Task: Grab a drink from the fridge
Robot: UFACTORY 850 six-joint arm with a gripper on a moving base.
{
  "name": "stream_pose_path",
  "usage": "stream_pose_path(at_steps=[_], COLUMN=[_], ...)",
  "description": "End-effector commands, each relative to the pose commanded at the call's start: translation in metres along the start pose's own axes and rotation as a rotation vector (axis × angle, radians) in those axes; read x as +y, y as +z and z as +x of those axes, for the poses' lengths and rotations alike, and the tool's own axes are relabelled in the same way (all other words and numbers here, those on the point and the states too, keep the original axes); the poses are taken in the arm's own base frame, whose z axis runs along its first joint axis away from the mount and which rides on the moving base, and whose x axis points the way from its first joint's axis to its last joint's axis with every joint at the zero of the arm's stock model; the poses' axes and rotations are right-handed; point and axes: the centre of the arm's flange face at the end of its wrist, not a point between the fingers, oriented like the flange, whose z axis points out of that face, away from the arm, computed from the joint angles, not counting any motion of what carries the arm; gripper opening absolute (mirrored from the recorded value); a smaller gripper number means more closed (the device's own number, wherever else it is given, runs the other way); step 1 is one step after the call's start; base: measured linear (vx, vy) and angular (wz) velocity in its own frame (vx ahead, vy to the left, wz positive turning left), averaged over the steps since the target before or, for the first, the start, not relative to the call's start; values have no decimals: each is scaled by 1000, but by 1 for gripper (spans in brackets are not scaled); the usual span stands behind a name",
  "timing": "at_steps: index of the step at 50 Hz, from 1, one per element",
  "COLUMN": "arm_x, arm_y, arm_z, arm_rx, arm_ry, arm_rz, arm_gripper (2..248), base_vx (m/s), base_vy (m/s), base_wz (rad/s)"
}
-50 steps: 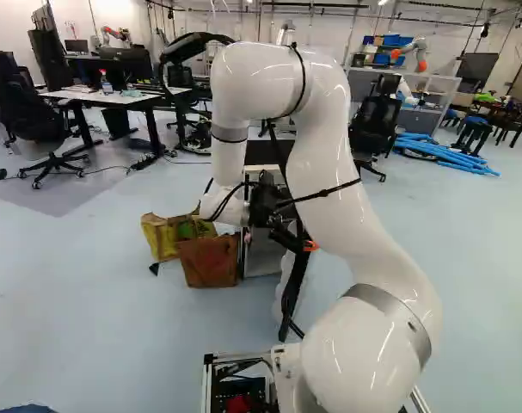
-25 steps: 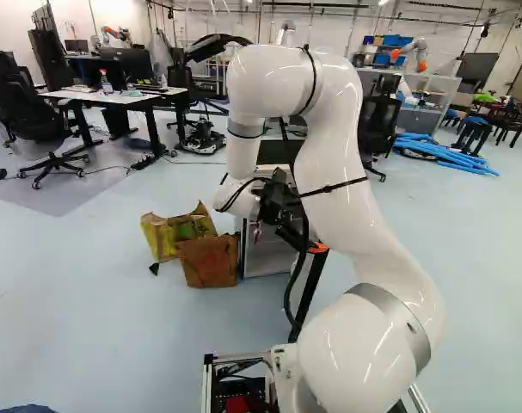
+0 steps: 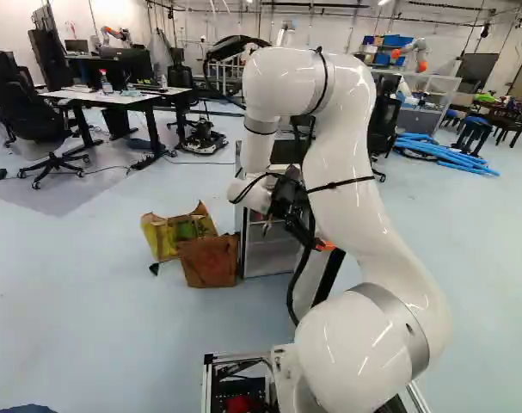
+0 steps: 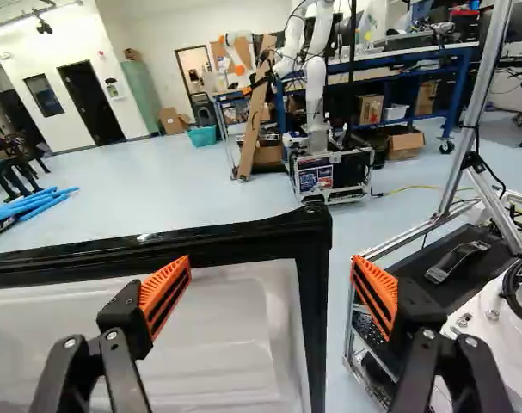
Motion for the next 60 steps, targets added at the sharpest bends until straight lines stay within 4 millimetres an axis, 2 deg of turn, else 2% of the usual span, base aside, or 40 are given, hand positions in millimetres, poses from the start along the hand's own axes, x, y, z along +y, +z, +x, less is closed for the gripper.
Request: stream_pose_path(at_steps=[25, 60], arm_x=[-34, -91], arm_y=[33, 90], arm_z=[7, 21], arm_rx=[-9, -21], arm_ry=[62, 157], arm_rz=[-189, -341], arm_gripper=[247, 247], base_vx=[0, 0], base_vy=[0, 0], base_wz=[0, 0])
